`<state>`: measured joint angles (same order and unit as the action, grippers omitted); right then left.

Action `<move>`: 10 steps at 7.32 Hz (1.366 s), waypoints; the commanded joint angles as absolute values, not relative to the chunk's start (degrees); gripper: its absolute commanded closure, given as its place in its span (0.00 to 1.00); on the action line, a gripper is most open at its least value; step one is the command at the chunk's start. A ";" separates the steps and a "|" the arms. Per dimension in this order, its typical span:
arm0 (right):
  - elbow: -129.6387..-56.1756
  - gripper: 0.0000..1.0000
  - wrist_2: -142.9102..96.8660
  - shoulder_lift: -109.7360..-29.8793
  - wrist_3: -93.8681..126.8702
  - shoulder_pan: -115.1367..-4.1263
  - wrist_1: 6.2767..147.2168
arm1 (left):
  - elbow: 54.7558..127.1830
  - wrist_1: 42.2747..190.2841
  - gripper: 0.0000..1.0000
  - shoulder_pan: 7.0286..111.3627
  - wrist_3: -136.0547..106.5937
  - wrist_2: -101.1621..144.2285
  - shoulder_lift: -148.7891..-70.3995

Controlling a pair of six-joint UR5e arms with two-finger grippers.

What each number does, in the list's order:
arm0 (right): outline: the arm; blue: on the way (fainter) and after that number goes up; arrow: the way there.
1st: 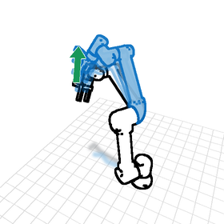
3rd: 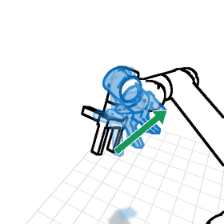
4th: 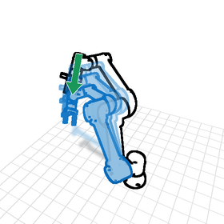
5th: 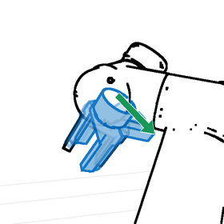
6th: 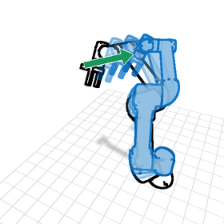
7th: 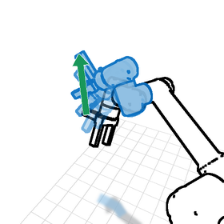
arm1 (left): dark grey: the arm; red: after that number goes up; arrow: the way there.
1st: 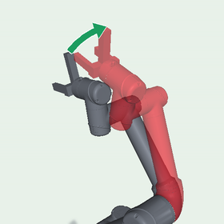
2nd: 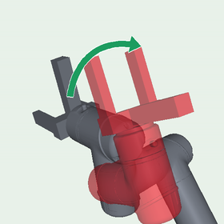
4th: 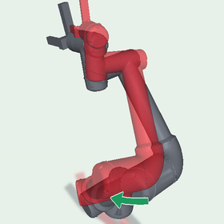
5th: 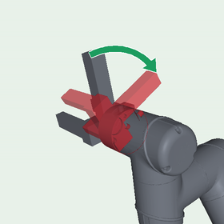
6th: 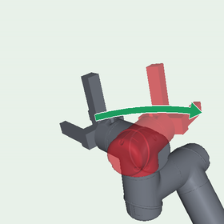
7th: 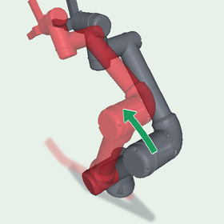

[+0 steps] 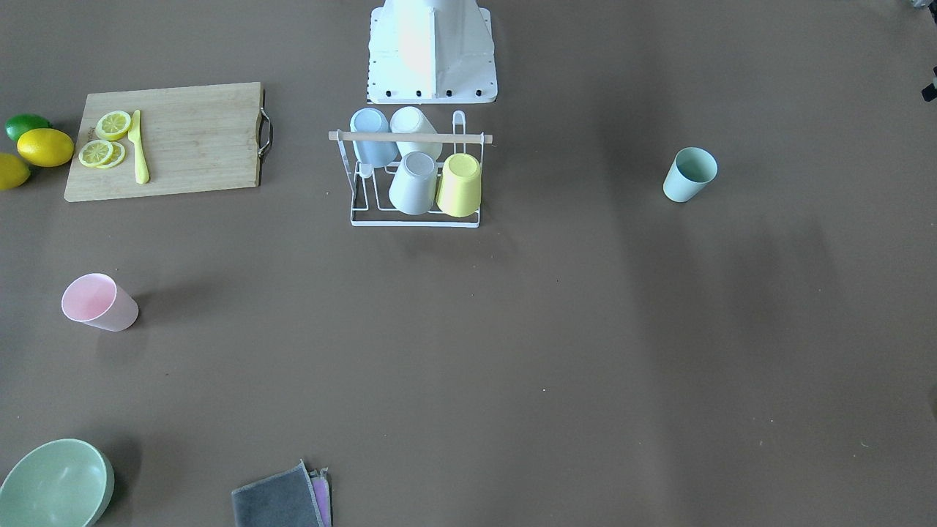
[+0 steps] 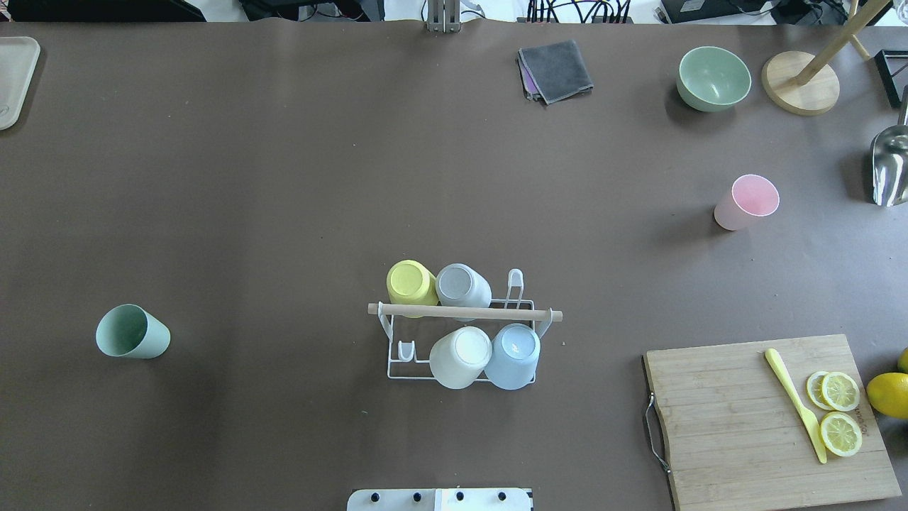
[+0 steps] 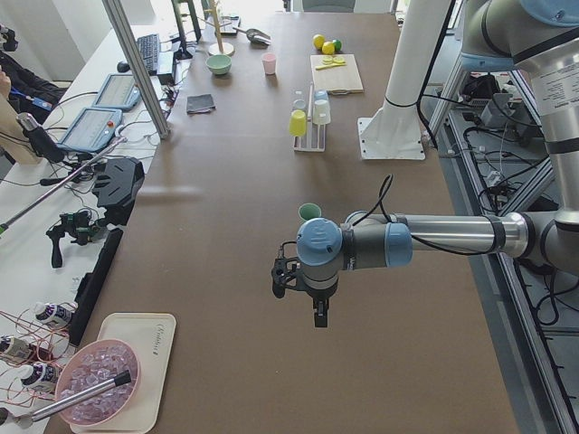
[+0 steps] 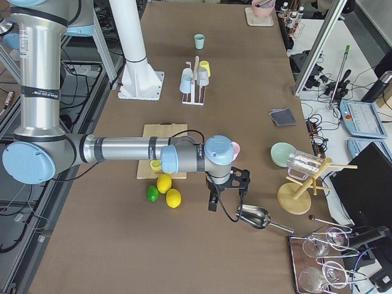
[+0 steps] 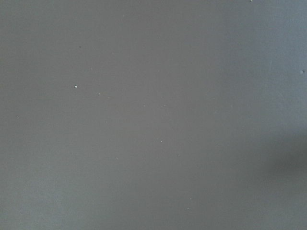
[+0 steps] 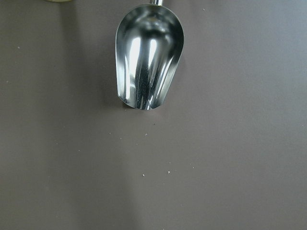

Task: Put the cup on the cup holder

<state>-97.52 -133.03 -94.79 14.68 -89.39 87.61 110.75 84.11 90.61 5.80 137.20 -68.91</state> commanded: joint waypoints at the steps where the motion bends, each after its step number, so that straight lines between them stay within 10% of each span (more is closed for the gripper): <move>1: -97.56 0.00 -133.15 -94.75 14.42 -89.38 87.54 | 110.57 83.85 0.01 90.53 5.71 137.11 -69.60; 10: -97.21 0.00 -132.72 -94.92 14.41 -89.38 87.54 | 106.35 84.20 0.01 90.53 6.24 137.55 -74.88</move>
<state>-97.41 -132.92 -94.93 14.42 -89.38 87.57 106.21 84.21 90.54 6.26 137.62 -74.48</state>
